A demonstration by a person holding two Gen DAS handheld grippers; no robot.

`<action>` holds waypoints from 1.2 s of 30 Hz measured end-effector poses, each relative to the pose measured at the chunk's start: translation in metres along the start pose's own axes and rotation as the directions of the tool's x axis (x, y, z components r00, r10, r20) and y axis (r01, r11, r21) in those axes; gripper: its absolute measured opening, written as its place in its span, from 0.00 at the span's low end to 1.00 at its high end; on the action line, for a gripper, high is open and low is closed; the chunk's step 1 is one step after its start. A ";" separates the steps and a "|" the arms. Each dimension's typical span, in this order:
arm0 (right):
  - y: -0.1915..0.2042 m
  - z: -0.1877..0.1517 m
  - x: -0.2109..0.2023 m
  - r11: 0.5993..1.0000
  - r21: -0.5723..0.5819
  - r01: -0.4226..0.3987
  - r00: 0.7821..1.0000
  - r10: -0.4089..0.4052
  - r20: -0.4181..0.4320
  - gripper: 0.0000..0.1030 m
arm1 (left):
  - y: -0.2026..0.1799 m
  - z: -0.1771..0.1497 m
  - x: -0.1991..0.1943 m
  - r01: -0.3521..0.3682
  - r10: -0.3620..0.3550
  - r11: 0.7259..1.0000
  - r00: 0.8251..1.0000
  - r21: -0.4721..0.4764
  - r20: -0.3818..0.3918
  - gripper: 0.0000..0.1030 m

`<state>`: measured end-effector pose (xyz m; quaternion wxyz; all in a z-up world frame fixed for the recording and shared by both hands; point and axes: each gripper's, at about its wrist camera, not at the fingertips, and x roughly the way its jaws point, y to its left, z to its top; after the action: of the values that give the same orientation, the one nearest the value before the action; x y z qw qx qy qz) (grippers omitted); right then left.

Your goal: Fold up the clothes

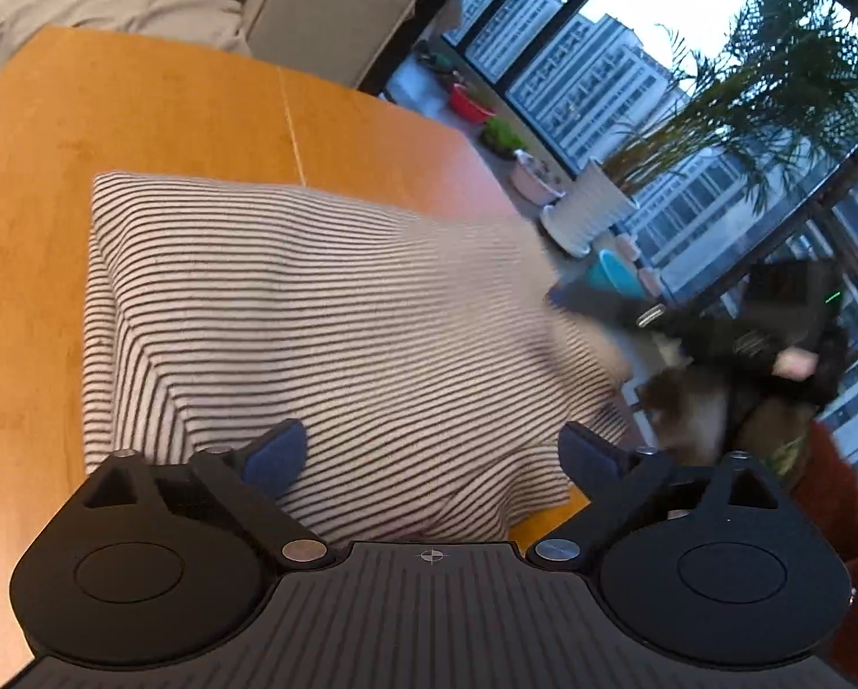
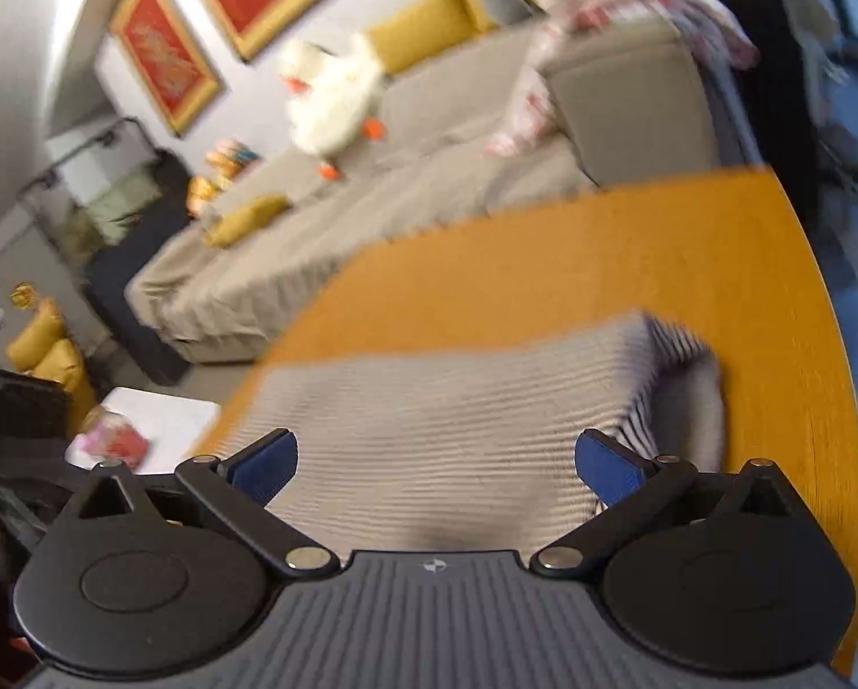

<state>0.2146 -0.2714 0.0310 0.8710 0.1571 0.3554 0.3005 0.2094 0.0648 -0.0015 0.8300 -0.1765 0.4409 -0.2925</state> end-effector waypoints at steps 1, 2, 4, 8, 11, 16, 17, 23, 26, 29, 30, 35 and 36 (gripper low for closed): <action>-0.002 -0.006 0.000 1.000 0.012 -0.008 1.000 0.007 0.026 1.00 | 0.003 0.002 0.002 -0.005 0.005 1.000 1.000 -0.001 0.007 0.96; -0.001 -0.010 -0.001 1.000 0.013 -0.005 0.999 0.004 0.040 1.00 | 0.005 0.004 0.004 -0.011 0.011 1.000 1.000 0.002 0.018 0.96; 0.008 -0.019 -0.001 1.000 -0.002 0.023 0.998 -0.023 0.054 1.00 | 0.007 0.007 0.008 -0.028 0.028 1.000 0.999 0.012 0.047 0.96; 0.022 -0.031 -0.003 0.997 0.021 0.069 0.995 -0.070 0.069 1.00 | 0.010 0.018 0.014 -0.068 0.064 0.997 0.993 0.039 0.098 0.99; 0.030 -0.038 -0.002 0.999 0.013 0.044 0.998 -0.045 0.048 1.00 | 0.011 0.029 0.020 -0.117 0.107 0.991 0.985 0.066 0.135 1.00; 0.038 -0.026 -0.007 0.997 -0.081 0.001 1.000 -0.001 0.004 1.00 | 0.009 0.048 0.027 -0.181 0.164 0.979 0.974 0.095 0.159 1.00; 0.038 -0.020 -0.013 0.996 -0.087 0.003 1.000 -0.001 0.024 1.00 | 0.007 0.050 0.024 -0.179 0.165 0.981 0.974 0.082 0.154 1.00; 0.023 0.006 -0.040 0.933 -0.201 0.298 0.944 -0.256 0.209 1.00 | -0.014 0.037 -0.013 -0.016 0.006 0.998 0.989 0.063 0.148 1.00; 0.008 0.004 -0.015 0.852 -0.275 0.446 0.894 -0.412 0.173 1.00 | -0.017 0.025 -0.009 0.041 -0.046 0.998 0.995 0.056 0.088 1.00; 0.001 -0.012 0.010 0.788 -0.336 0.515 0.855 -0.497 0.145 1.00 | -0.011 0.015 0.007 0.016 -0.017 0.999 0.999 0.034 0.031 1.00; 0.005 -0.015 0.012 0.784 -0.331 0.525 0.851 -0.499 0.165 1.00 | -0.008 0.015 0.009 0.020 -0.021 0.999 0.999 0.032 0.031 1.00; 0.014 -0.024 0.007 0.805 -0.310 0.506 0.862 -0.483 0.154 1.00 | 0.000 0.031 0.013 0.004 -0.005 1.000 0.999 0.022 0.041 1.00; 0.016 -0.026 0.005 0.813 -0.305 0.496 0.868 -0.475 0.147 1.00 | 0.003 0.035 0.015 -0.004 0.003 1.000 0.999 0.026 0.046 1.00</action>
<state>0.1927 -0.2544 0.0180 0.9434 -0.0786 0.2997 0.1186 0.2464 0.0586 0.0068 0.8426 -0.1717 0.4183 -0.2925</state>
